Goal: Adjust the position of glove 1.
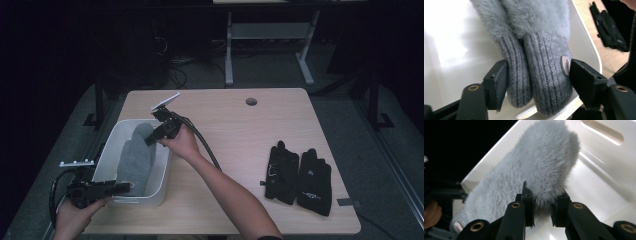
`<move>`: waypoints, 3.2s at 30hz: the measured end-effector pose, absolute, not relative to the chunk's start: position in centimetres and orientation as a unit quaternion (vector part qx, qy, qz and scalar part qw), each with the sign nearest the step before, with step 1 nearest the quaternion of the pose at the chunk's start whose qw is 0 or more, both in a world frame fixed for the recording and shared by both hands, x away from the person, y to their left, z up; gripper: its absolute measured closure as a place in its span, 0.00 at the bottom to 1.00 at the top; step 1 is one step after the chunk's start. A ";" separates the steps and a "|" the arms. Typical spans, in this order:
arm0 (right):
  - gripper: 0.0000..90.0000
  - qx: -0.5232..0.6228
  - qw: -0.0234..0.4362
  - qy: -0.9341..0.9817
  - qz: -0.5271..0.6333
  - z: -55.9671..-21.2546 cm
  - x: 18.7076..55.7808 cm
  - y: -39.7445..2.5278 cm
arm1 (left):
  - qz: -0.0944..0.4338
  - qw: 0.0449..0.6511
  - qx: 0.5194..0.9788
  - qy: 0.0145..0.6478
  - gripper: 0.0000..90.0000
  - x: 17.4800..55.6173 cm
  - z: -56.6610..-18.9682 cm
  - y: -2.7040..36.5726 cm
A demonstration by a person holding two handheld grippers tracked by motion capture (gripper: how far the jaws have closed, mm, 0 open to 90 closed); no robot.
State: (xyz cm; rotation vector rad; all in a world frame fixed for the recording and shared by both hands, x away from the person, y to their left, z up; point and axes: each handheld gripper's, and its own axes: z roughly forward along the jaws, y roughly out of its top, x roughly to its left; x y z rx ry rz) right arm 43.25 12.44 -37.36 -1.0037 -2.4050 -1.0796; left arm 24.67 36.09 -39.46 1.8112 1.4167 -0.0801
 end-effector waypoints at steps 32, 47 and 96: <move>0.66 -0.352 0.119 -0.853 -0.367 -37.3 44.0 12.3 | 0.008 0.441 0.712 0.546 0.35 24.7 -37.4 36.0; 0.64 -0.348 0.118 -0.845 -0.389 -35.2 43.5 10.1 | 0.014 0.449 0.718 0.532 0.35 25.1 -36.0 34.8; 0.54 -0.355 0.135 -0.796 -0.471 -32.8 41.7 -3.4 | 0.000 0.444 0.774 0.451 0.32 27.8 -33.7 24.6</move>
